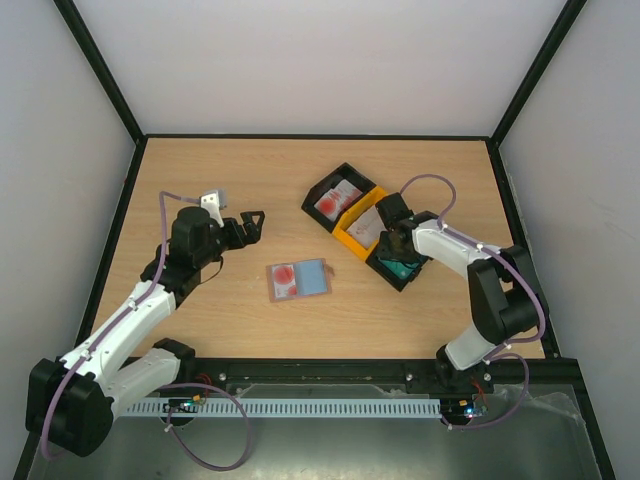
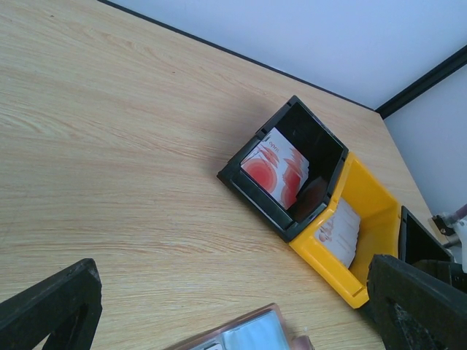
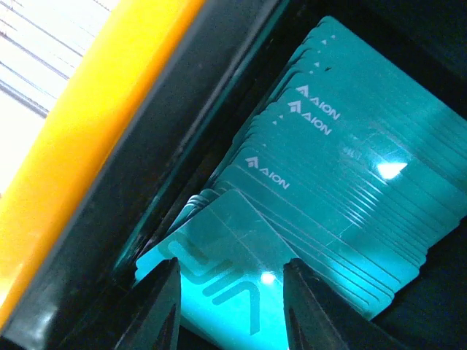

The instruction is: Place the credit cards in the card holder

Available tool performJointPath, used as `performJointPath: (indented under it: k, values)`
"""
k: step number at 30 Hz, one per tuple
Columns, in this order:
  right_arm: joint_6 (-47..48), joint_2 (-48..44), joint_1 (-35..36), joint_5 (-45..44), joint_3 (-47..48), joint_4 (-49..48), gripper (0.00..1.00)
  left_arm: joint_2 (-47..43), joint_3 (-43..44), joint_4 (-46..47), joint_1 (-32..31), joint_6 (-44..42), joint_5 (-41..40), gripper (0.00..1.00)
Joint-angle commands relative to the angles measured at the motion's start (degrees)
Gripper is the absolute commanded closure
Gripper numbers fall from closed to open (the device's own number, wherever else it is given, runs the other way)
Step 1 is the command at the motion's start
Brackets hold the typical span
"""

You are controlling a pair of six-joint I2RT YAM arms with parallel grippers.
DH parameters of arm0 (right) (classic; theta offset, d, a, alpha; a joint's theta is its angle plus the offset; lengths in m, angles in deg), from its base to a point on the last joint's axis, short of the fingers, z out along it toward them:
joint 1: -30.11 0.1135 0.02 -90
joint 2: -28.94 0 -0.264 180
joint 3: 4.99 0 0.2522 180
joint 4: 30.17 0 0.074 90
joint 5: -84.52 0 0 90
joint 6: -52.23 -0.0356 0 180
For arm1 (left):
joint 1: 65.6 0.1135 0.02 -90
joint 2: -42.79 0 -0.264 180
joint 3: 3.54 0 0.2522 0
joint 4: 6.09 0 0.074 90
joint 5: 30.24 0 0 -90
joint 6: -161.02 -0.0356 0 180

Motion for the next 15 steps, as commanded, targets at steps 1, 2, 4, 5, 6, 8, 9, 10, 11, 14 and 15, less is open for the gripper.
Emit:
performJointPath:
  k: [1,2,4,5,6,8,9,10,11,14,15]
  values:
    - [2.5,-0.1,0.1,-4.1,1.2,-0.6,0.59,-0.9,-0.5,1.0,-0.3,-0.9,0.1,0.00]
    - [2.9,-0.2,0.1,-5.4,1.0,-0.1,0.57,-0.7,-0.6,1.1,-0.4,-0.9,0.3,0.00]
    - [3.8,-0.2,0.0,-6.7,0.6,0.2,0.55,-0.6,-0.7,1.3,-0.4,-0.9,0.4,0.00]
    - [4.1,-0.1,-0.1,-6.4,0.4,0.1,0.55,-0.5,-0.7,1.4,-0.4,-0.9,0.5,0.00]
    - [4.4,0.2,-0.2,-5.5,0.3,0.0,0.54,-0.4,-0.7,1.4,-0.4,-0.9,0.5,0.00]
    - [4.9,0.8,-0.2,-3.9,0.1,-0.5,0.54,-0.3,-0.8,1.4,-0.4,-0.9,0.6,0.00]
    - [5.1,1.1,-0.2,-3.4,0.1,-0.7,0.54,-0.4,-0.7,1.5,-0.5,-0.9,0.7,0.00]
    - [5.2,1.5,-0.2,-3.0,-0.1,-0.8,0.53,-0.4,-0.7,1.5,-0.5,-1.0,0.8,0.00]
    - [5.5,1.9,-0.2,-2.6,-0.2,-0.9,0.53,-0.4,-0.7,1.5,-0.5,-1.0,1.1,0.00]
    - [5.9,2.9,-0.2,-2.0,-0.2,-0.8,0.48,-0.5,-0.9,2.0,-0.5,-1.4,2.5,0.00]
    - [5.9,3.3,-0.2,-2.0,-0.2,-0.6,0.46,-0.5,-0.9,2.0,-0.6,-1.5,2.8,0.00]
